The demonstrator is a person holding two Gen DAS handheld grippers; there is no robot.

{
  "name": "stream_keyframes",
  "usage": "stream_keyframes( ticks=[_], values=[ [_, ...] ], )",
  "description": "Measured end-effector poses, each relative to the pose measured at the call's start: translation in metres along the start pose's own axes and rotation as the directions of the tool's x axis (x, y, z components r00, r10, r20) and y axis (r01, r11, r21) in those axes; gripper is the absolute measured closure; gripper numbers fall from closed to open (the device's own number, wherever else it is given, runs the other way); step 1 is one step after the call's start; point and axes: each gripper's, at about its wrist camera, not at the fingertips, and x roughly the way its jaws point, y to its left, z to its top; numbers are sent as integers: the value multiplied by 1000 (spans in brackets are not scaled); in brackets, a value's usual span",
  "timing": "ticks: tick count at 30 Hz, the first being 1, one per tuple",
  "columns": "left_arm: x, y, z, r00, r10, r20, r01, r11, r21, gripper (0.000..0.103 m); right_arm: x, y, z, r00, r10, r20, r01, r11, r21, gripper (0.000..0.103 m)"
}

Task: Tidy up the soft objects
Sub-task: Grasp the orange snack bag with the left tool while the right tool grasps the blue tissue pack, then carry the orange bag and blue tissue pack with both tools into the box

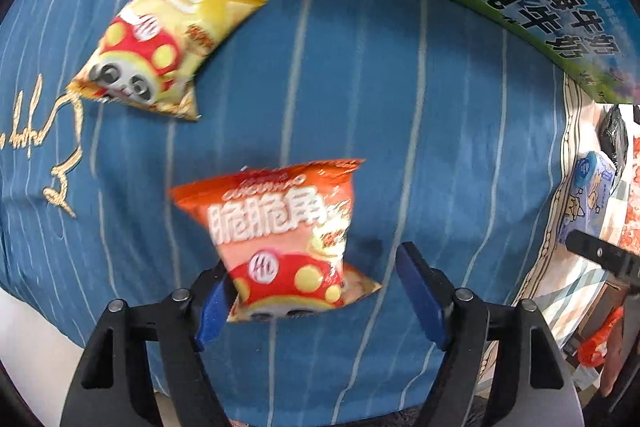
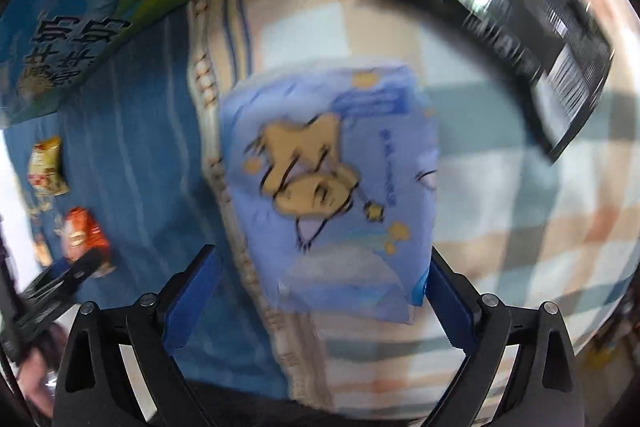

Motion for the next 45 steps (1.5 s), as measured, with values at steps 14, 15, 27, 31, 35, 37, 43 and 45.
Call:
stream_keyframes(
  ticks=[14,15,27,31,35,37,43,45],
  values=[
    [5,-50,12,999,-43,6,42,997,67,63,-17,-4,16,996,-74,57,70,996,60,4],
    [5,-54,13,999,-42,7,41,997,69,63,-15,-4,17,996,-64,54,60,996,69,4],
    [-2,-55,17,999,-36,23,34,997,70,63,6,25,16,991,-120,65,113,988,104,12],
    [-12,-54,11,998,-34,43,31,997,67,65,-4,30,12,982,-170,86,161,981,105,33],
    [-27,-59,-4,998,-28,51,24,997,78,65,-13,38,6,978,-179,103,170,981,88,48],
    [-33,-63,-12,998,-29,61,24,996,86,65,-26,35,13,978,-176,111,169,983,72,49],
    [-55,-77,-31,995,-43,94,31,992,123,65,-41,56,-16,978,-155,142,154,988,17,50],
    [-64,-82,-36,993,-49,106,34,990,137,65,-45,66,-29,979,-143,148,145,989,-5,50]
  ],
)
